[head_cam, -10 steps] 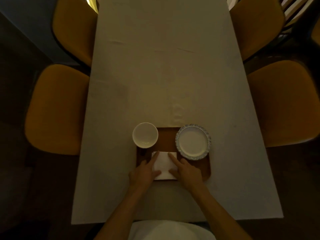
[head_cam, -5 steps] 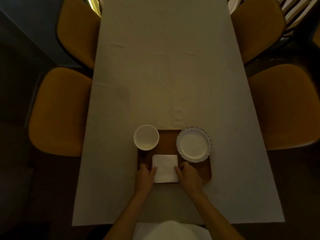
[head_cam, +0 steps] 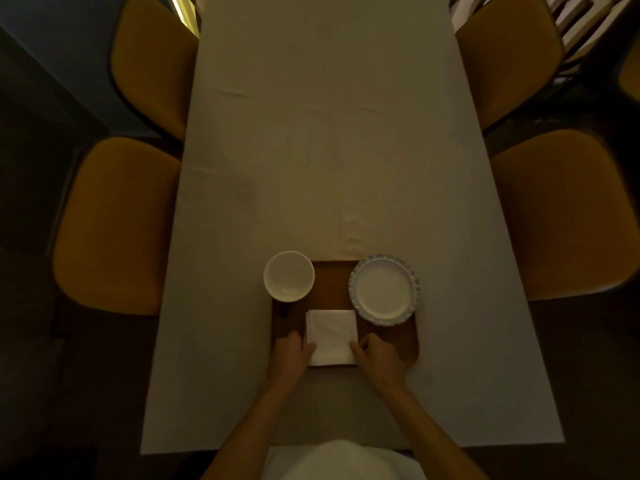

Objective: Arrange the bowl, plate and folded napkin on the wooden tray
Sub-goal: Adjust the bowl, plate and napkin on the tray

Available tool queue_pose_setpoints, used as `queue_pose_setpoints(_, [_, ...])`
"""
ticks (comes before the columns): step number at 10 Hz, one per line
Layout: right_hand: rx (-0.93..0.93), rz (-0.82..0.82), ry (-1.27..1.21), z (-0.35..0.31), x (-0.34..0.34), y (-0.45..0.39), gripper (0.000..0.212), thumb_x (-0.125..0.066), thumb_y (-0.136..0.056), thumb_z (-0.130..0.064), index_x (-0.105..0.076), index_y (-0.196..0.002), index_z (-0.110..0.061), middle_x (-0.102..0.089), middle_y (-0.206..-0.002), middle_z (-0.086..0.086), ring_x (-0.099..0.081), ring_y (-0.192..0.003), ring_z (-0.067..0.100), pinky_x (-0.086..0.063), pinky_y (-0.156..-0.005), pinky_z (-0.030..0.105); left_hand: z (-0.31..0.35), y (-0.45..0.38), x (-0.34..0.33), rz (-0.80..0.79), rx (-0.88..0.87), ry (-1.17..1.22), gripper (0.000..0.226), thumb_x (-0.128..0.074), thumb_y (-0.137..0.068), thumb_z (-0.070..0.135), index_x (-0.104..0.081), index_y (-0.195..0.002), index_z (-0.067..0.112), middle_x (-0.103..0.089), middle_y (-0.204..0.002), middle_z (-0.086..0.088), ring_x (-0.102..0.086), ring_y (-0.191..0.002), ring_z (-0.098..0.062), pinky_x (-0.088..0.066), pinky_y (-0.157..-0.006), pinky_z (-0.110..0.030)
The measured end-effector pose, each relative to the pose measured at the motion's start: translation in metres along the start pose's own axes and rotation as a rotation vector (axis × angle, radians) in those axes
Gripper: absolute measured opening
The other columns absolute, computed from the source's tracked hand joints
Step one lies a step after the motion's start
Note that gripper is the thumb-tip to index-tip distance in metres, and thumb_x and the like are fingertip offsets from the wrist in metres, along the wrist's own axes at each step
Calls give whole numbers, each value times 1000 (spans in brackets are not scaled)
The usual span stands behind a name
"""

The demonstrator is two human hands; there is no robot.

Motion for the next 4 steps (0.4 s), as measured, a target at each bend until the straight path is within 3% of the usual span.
queue_pose_setpoints(3, [-16,-39,-85,5,3,2,28,-57,-90,-48,-59,-86,-21,-64,-81,-3,-61,-78,15,-40,-61,29,-4,6,2,4,-13,65,29,-61,-91,29,-59,-101,3,-67,-103,-18,-64,-94,-29,-45,-72,-34])
queue_pose_setpoints(4, [4,-17,-123,4,12,4,28,-56,-92,-45,-57,-80,-20,-62,-77,-3,-59,-73,14,-41,-61,30,-4,15,8,23,-53,98,21,-58,-92,32,-54,-89,12,-68,-95,-16,-64,-86,-28,-49,-72,-39])
Point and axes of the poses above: each hand's wrist, its own y-axis away from the middle knuckle, its own x-axis out of the back of the hand, z = x × y, the point moved 8 cm from there along -y, towards the middle knuckle
